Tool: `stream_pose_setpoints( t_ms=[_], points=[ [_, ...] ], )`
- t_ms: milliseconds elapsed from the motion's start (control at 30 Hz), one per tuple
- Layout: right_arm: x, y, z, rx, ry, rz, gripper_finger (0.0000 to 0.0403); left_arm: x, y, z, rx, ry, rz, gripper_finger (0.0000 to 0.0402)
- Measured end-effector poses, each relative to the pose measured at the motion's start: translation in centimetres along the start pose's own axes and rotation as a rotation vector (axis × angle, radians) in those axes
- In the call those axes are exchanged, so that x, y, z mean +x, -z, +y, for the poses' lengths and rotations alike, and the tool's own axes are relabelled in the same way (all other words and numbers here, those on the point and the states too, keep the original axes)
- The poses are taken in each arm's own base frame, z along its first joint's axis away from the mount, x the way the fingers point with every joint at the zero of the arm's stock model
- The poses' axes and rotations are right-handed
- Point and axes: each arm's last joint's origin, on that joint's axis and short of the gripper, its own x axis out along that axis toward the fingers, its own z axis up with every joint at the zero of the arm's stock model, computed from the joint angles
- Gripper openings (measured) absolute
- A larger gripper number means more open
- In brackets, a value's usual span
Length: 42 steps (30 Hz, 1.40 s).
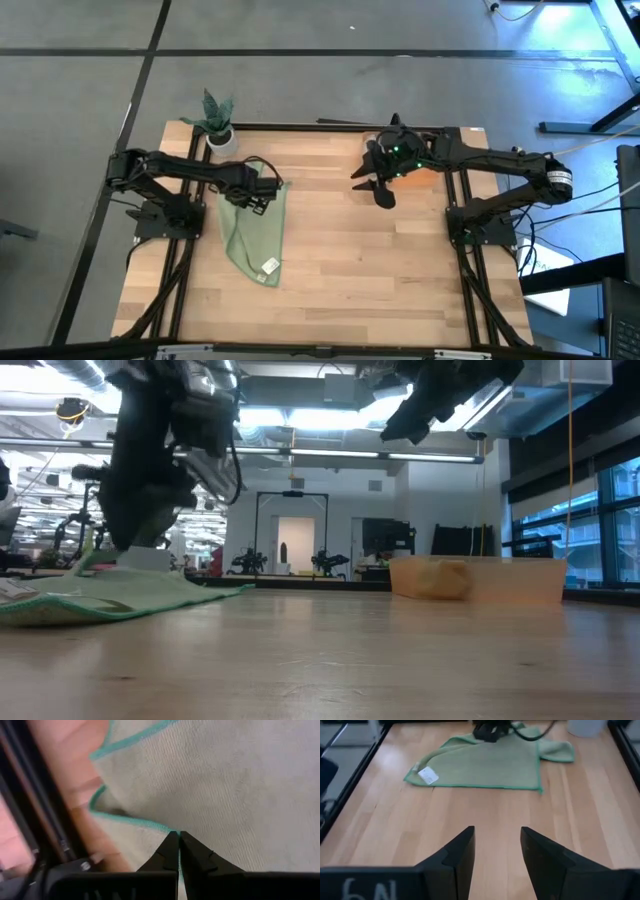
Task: Roll microfiber towels into tight, uniform cylinder then place into a basket
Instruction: Fold the green microfiber towel
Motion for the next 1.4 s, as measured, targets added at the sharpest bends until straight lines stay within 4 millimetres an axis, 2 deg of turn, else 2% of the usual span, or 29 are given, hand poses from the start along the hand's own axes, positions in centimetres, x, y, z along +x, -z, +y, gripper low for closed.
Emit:
stream_pose_setpoints(
  t_ms=[200,533,700,1033,1200,1400],
  points=[
    [1.5,-0.3,0.6,-0.056,-0.029,-0.010,0.0159,-4.3,-0.2,-0.2,0.052,-0.023,-0.038,0.0000],
    [6.0,-0.7,1.2,-0.138,-0.064,-0.074,0.0159,-11.4,-1.4,1.0,0.056,-0.029,-0.147,0.0000],
    [7.5,-0.7,1.8,-0.244,-0.082,-0.098,0.0159,-14.7,-2.1,1.6,0.036,0.072,-0.236,0.0000],
    [8.6,-0.7,2.3,-0.268,-0.096,-0.115,0.0159,-22.0,-3.0,4.4,0.022,0.251,-0.481,0.0000],
    [8.6,-0.8,2.3,-0.270,-0.095,-0.120,0.0159,-23.5,-3.0,5.1,0.091,0.291,-0.517,0.0000],
    [8.6,-1.4,2.1,-0.282,-0.008,-0.169,0.0159,-23.8,-2.3,4.6,0.321,0.337,-0.477,0.0000]
  ],
)
